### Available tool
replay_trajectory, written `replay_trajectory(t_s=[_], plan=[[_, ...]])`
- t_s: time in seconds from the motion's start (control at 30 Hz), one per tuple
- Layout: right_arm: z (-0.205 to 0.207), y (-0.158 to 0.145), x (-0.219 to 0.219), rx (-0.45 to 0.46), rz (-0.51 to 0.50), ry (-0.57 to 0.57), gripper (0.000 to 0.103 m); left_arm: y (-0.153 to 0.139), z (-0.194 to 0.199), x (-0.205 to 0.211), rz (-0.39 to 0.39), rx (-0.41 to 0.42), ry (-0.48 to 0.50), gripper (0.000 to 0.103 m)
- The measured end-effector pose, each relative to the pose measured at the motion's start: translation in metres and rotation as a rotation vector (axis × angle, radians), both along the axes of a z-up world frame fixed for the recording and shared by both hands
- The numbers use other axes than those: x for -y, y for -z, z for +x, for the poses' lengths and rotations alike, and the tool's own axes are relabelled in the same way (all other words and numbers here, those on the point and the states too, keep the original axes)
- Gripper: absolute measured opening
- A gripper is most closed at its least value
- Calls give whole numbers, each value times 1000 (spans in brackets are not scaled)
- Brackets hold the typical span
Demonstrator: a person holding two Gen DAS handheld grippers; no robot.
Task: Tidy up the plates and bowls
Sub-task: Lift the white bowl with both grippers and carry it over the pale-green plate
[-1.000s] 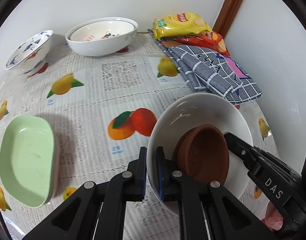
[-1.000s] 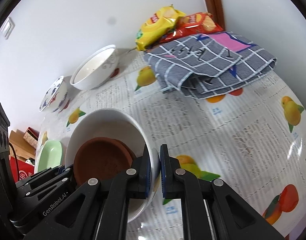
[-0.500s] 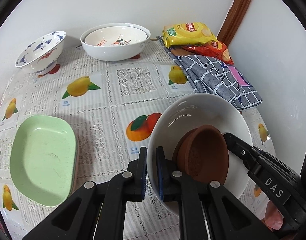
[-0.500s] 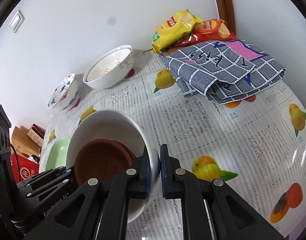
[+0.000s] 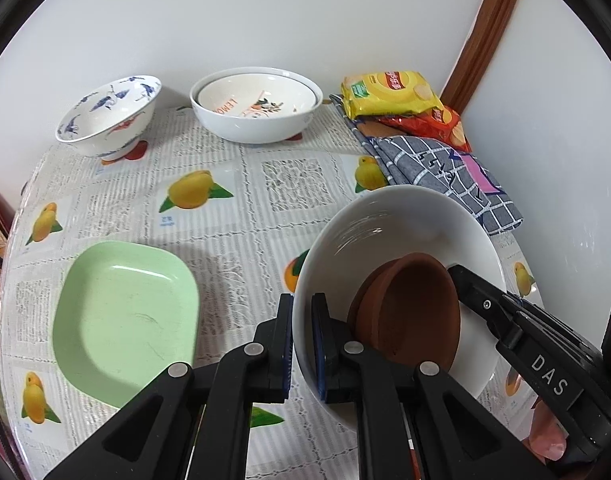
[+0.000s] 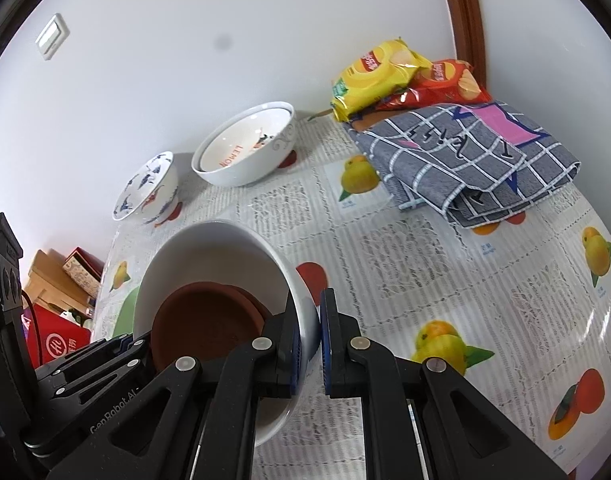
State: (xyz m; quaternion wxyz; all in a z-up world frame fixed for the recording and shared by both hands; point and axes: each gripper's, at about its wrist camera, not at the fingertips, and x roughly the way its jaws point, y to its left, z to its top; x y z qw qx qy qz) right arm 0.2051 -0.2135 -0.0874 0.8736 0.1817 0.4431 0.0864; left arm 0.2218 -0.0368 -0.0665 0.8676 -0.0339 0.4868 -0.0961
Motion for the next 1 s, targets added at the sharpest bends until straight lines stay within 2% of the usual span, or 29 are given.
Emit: replay_trajectory(t_s=[0.63,1.0], plan=[[8,-14,-55,23,14,-73,9,-11,-1,-58,9,20,-78,9],[11,-14,-73,28,25,-101,9,-14,-1,-74,18,25,-102,9]])
